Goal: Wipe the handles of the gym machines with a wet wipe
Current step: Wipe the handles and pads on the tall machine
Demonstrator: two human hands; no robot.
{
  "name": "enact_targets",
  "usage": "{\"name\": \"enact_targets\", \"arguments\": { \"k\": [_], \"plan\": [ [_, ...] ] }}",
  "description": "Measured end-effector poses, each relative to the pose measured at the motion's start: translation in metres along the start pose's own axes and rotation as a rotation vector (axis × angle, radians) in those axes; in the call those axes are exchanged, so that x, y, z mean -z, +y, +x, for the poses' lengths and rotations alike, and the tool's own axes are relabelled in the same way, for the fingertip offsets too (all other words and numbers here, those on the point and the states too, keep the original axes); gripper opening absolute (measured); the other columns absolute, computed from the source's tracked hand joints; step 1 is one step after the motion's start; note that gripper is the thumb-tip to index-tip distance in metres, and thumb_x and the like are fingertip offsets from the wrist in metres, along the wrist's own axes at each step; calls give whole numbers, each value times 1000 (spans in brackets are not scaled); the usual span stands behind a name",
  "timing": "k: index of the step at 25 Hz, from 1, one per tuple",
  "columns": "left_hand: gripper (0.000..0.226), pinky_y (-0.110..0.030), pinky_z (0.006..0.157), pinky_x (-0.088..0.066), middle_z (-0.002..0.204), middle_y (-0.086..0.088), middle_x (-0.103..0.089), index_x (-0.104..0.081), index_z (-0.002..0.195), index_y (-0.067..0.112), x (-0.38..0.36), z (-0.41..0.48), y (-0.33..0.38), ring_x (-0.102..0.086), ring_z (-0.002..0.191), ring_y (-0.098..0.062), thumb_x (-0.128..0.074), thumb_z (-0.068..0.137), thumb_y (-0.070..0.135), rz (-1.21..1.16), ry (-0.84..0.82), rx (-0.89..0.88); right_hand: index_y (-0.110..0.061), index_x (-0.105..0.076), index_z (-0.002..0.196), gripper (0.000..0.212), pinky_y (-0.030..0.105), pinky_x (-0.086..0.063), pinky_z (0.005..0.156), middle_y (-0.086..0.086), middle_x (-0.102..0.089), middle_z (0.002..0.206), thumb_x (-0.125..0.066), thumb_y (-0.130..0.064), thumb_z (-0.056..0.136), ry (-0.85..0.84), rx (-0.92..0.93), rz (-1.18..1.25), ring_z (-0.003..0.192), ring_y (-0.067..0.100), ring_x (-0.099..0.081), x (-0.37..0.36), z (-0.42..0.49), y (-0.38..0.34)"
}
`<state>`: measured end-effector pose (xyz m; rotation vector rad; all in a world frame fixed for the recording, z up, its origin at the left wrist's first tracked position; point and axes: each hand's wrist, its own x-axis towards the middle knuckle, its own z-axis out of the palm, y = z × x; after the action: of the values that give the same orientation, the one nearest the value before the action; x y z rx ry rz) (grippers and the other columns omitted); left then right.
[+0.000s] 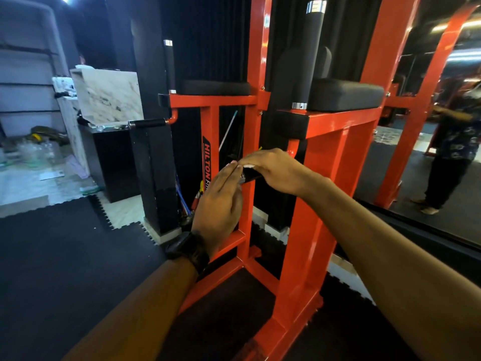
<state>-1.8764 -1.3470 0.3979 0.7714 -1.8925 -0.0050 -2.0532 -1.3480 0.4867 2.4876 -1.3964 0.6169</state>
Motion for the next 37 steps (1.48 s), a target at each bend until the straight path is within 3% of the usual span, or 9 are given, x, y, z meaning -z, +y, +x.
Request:
{"name": "enact_targets", "arguments": {
  "k": [6,9,13,18,21,24,26,31,37],
  "plan": [
    [32,-29,100,-42,121,-10,-67,-67,123,4,2,23,10,-61,114,-25,-56,94,15,106,3,39,-12,-71,109,35,42,-55,88,5,-68,114,-53,8,87,168,24,-63,104,23,-66,11,-10,16],
    [34,-30,103,-41,126,-8,-67,-67,125,7,3,39,21,-60,117,-25,-56,95,17,127,-47,45,-11,-66,105,23,43,-53,79,4,-66,112,-51,-3,91,462,-142,-60,99,26,-64,31,-12,17],
    [47,-5,104,-24,147,-3,-53,-51,144,11,4,72,47,-47,135,-14,-58,99,20,46,-97,54,-17,-63,107,20,18,-40,84,-7,-63,114,-50,-9,95,764,-389,68,106,10,-51,55,-9,19],
    [63,-17,115,-21,157,-5,-39,-38,152,10,-2,133,55,-34,146,-14,-62,98,28,24,-152,-62,-15,-64,117,33,9,-47,70,-6,-68,100,-48,2,94,1013,-551,262,85,5,-62,76,3,26],
    [69,-29,122,-22,160,-7,-34,-34,154,8,-9,170,41,-28,149,-15,-62,97,34,50,-224,-97,-15,-64,130,40,-1,-37,71,0,-72,111,-44,-2,98,1017,-697,255,99,11,-67,81,19,26],
    [69,-32,122,-23,159,-11,-36,-35,153,5,-19,195,27,-30,148,-18,-62,97,35,65,-273,-168,-8,-68,103,27,14,-42,59,-5,-63,75,-43,-14,103,1072,-785,255,67,-1,-62,81,39,30],
    [71,-29,122,-21,159,-12,-35,-34,153,5,-27,208,13,-30,148,-18,-61,97,39,69,-318,-226,-5,-64,93,33,15,-40,55,2,-64,76,-40,-24,105,1106,-807,244,60,-4,-58,78,54,32],
    [78,-23,120,-18,162,-5,-31,-31,155,10,-37,230,-19,-27,149,-13,-59,95,51,-51,-428,-334,-6,-63,112,41,47,-51,85,12,-70,97,-36,-34,100,981,-799,22,96,37,-65,68,75,41],
    [56,-19,114,-26,154,-2,-45,-41,151,15,-56,221,-28,-39,143,-13,-54,102,37,-303,-425,-426,-5,-50,141,50,10,-34,99,15,-52,141,-48,5,91,600,-469,-608,132,14,-44,58,54,41]
  ]
}}
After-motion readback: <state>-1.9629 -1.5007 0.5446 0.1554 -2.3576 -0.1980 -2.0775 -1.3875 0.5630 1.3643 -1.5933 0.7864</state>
